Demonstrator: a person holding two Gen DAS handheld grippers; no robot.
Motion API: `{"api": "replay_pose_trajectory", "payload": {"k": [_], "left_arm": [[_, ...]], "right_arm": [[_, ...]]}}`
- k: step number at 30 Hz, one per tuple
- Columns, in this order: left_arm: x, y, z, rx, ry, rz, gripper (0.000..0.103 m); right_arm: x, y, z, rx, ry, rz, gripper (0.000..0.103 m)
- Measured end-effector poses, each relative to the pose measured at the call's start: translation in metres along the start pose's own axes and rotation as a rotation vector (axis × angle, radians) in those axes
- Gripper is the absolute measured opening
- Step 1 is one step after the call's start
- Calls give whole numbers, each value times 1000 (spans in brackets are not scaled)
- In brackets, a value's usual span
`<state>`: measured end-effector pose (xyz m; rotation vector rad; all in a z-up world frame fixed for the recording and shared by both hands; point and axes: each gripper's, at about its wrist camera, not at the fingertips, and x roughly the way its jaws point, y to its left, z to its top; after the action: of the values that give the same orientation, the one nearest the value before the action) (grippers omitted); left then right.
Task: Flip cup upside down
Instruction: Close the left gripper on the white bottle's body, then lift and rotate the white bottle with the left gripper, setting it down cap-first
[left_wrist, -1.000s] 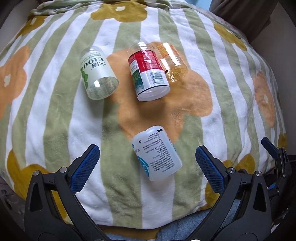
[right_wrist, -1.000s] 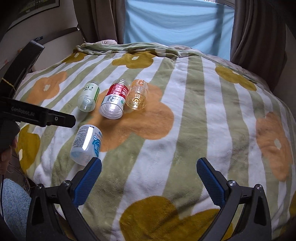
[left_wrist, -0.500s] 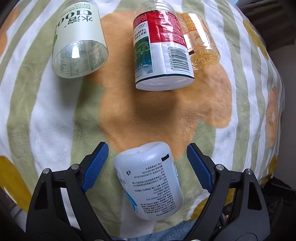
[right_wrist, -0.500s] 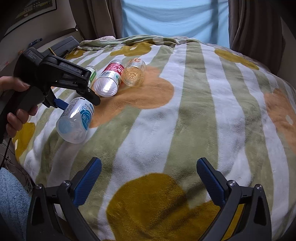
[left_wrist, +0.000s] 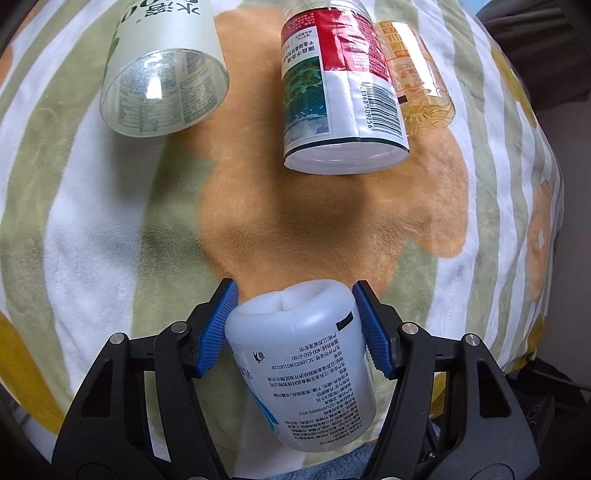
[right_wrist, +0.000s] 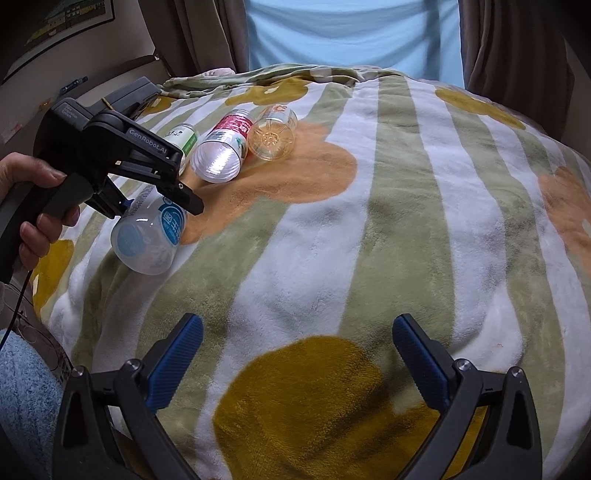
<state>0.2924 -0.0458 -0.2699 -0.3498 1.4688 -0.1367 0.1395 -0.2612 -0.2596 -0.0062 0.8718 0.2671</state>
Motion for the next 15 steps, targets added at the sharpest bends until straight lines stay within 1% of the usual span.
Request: {"api": "replay_pose_trajectory", "payload": {"k": [2, 4, 6, 8, 11, 13, 15], "left_arm": [[-10, 1, -2, 9, -38, -24, 61], [-23, -1, -4, 41, -111, -43, 61], [-36, -3, -10, 100, -223, -29, 61], [-43, -3, -19, 147, -329, 15, 61], [-50, -4, -33, 212, -498, 22, 61], [-55, -12, -46, 268, -625, 16, 61], [-54, -21, -55, 319, -719, 31, 61]], "right_arm": [[0, 0, 0, 3, -5, 2, 103], [0, 0, -1, 11, -1, 10, 103], [-3, 0, -1, 28, -4, 27, 103], [-6, 0, -2, 42, -10, 39, 103], [-10, 2, -2, 54, -17, 44, 103], [-13, 2, -2, 62, -24, 45, 103], [-15, 3, -3, 73, -32, 48, 103]]}}
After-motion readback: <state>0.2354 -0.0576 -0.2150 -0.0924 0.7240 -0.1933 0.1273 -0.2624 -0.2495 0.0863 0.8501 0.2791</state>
